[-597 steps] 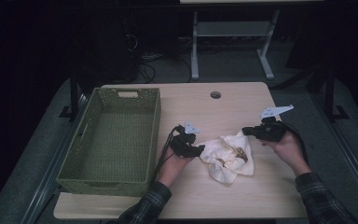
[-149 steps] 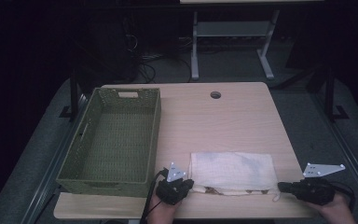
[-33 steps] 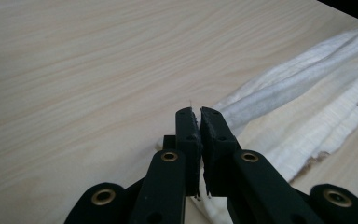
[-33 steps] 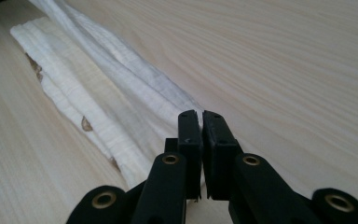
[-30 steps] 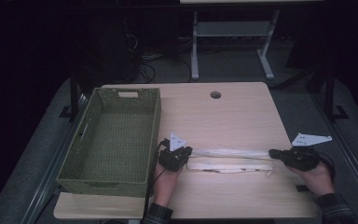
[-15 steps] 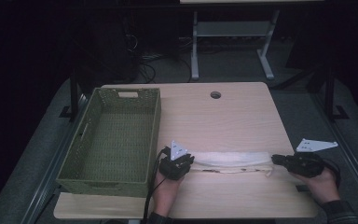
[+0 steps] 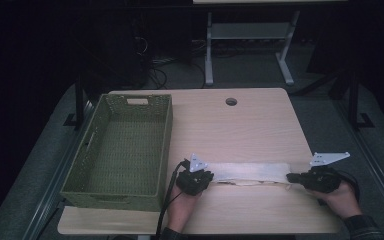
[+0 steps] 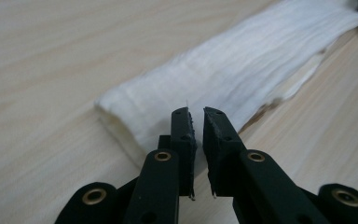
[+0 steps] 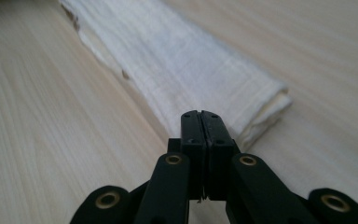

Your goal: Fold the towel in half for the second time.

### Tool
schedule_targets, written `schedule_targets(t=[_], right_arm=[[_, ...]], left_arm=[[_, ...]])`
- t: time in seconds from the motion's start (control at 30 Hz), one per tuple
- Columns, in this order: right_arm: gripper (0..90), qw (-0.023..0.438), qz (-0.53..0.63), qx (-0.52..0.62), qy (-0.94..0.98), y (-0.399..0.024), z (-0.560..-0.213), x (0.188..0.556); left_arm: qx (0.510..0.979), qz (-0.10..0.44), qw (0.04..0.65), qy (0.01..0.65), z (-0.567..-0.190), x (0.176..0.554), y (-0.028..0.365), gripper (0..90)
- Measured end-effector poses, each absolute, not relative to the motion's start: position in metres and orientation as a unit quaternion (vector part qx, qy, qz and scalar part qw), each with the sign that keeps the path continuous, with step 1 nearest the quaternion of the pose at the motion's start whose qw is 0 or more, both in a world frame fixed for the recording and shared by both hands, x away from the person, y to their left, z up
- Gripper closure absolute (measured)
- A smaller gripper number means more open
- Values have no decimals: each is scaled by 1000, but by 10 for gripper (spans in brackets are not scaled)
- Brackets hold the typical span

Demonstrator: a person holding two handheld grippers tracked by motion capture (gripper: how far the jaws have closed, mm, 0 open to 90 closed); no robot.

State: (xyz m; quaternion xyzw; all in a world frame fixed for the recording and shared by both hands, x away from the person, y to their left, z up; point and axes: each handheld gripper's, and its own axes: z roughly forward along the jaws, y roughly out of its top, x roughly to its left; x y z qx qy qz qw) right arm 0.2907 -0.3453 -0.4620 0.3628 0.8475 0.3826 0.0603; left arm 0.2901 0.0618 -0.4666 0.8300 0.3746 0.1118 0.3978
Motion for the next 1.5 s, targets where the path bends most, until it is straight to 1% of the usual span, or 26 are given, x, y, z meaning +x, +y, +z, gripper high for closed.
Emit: schedule_targets(t=[0.07,0.13,0.23,0.27,0.4,0.43,0.5,0.63,0.77,0.8,0.83,0.87,1.03,1.17,1.33,1.4,1.47,1.5], right_arm=[[893,52,376,370,848,-346,-465,289],[896,50,377,367,849,-350,-466,289],[897,53,373,369,849,-349,-466,288],[898,66,361,363,856,-346,-465,288],[898,71,356,363,858,-344,-465,288],[897,70,358,364,857,-344,-465,288],[897,74,356,359,859,-344,-465,289],[897,78,352,362,860,-341,-464,290],[897,86,342,375,857,-337,-463,296],[897,86,342,375,857,-337,-463,296],[897,91,337,379,857,-335,-462,300],[897,93,336,381,857,-334,-462,303],[897,103,327,387,856,-329,-461,316],[897,103,327,396,852,-328,-461,328],[897,101,326,402,849,-325,-461,343],[896,102,329,405,847,-321,-462,355],[896,101,329,404,847,-320,-462,359],[896,103,330,403,847,-318,-462,369]], left_arm=[[828,107,400,378,-469,291,64,845],[834,113,393,371,-469,291,64,861],[842,133,379,360,-468,290,63,874],[844,139,375,358,-468,291,62,891],[840,142,376,363,-469,290,62,895],[838,133,379,368,-468,290,62,885],[840,124,380,366,-465,290,63,818],[848,117,375,356,-458,295,60,717],[854,92,374,349,-453,300,57,579],[854,92,374,349,-453,300,57,555],[849,79,385,354,-451,302,57,529],[849,76,387,351,-450,303,58,511],[862,68,378,331,-444,304,56,446],[864,59,388,316,-443,304,56,378],[873,71,380,299,-442,306,52,357],[872,78,384,293,-441,308,50,355],[868,88,392,292,-441,309,49,355],[869,101,390,286,-442,310,49,355]])
